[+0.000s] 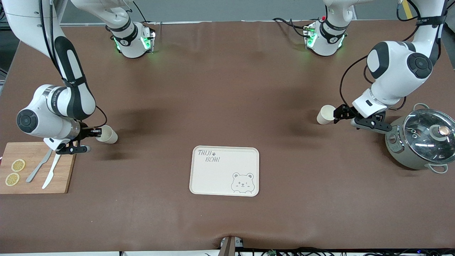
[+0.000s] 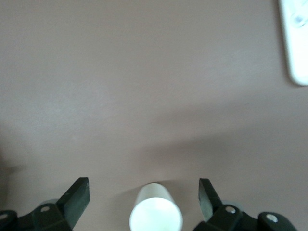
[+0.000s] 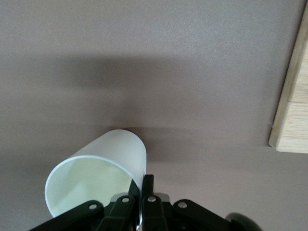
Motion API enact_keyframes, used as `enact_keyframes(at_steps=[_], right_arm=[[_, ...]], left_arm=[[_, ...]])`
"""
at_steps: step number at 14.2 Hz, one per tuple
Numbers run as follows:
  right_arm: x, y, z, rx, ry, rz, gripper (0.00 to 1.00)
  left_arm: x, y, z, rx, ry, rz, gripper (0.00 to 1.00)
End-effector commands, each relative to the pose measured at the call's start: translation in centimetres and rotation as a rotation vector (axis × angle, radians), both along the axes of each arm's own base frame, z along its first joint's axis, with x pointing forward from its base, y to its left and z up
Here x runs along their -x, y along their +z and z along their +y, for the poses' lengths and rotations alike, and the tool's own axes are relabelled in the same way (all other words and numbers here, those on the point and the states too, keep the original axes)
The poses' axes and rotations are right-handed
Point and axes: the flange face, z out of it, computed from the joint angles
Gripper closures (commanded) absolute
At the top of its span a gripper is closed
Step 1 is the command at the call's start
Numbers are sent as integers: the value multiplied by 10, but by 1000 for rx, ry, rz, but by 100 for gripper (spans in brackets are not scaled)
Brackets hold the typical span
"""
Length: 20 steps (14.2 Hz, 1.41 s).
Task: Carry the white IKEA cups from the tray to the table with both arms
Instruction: 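Lower the cup onto the table and open the left gripper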
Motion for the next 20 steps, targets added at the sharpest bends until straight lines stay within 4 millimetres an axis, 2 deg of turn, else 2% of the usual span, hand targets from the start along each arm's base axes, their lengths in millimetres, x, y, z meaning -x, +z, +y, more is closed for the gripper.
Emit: enact_keyframes(at_steps=[1, 2, 3, 4, 6, 8, 11, 14, 15, 16, 17, 18, 19, 20], right_arm=[[10, 7, 0, -17, 8, -9, 96], [10, 7, 0, -17, 9, -7, 86], [10, 7, 0, -17, 8, -9, 81], [9, 7, -1, -16, 8, -13, 81], [10, 5, -1, -15, 6, -9, 82], [9, 6, -1, -17, 4, -9, 82], [8, 7, -1, -21, 0, -13, 81], [9, 6, -1, -21, -1, -12, 71], [8, 7, -1, -22, 0, -10, 64], [7, 8, -2, -21, -2, -15, 51], [7, 8, -3, -21, -3, -16, 19], [7, 10, -3, -22, -3, -16, 5], [7, 9, -4, -21, -4, -16, 0], [6, 10, -4, -21, -3, -21, 0]], left_arm=[[-21, 41, -27, -42, 46, 11, 0], [-22, 48, -41, -43, 64, 21, 0], [-26, 56, -57, -34, 80, 26, 0], [-27, 62, -71, -25, 95, 31, 0], [-32, 82, -86, -22, 120, 17, 0], [-35, 102, -84, -31, 122, 21, 0], [-37, 109, -76, -33, 134, 16, 0], [-36, 116, -75, -37, 142, 10, 0], [-35, 125, -76, -44, 142, 18, 0], [-38, 136, -69, -50, 154, 22, 0], [-39, 146, -66, -52, 153, 22, 0], [-40, 154, -65, -49, 149, 14, 0], [-41, 160, -65, -48, 149, 9, 0], [-42, 168, -65, -43, 149, -1, 0]])
